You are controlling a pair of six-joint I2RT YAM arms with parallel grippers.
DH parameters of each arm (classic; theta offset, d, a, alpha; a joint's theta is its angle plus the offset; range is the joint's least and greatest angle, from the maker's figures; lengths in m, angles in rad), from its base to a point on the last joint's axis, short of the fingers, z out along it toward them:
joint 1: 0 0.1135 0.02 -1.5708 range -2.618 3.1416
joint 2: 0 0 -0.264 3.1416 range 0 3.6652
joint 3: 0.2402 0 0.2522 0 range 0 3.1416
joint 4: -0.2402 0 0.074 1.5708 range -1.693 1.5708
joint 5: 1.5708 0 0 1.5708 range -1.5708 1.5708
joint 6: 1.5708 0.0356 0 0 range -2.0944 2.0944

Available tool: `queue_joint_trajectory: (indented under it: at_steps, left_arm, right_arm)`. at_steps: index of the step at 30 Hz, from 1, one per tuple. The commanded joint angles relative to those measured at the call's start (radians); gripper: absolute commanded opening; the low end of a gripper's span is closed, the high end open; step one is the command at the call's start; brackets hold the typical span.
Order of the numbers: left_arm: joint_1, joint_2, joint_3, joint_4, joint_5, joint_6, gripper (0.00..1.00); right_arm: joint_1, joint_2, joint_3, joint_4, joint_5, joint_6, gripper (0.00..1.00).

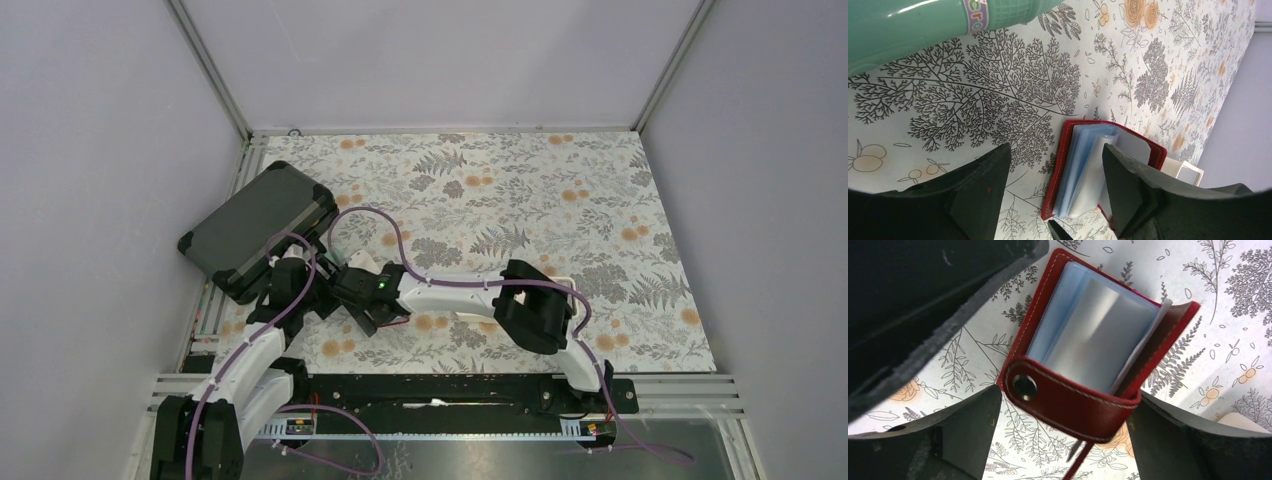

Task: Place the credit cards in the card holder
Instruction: Close the card holder at the center of the board.

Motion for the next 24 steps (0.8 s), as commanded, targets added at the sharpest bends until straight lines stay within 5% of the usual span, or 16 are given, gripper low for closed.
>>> queue_joint_trajectory:
  at_steps: [1,14,24]
  left_arm:
    - [0.005,-0.028,-0.021,0.044,0.029,0.016,0.7]
    - [0.014,-0.048,-0.033,0.032,0.032,0.02,0.7]
    - [0.019,-0.067,-0.038,0.019,0.043,0.023,0.7]
  right_arm:
    - [0.009,0.037,0.074,-0.03,0.036,0.044,0.97]
    - [0.019,0.116,0.112,-0.067,0.109,0.061,0.91]
    - [0.02,0.166,0.11,-0.072,0.169,0.052,0.54]
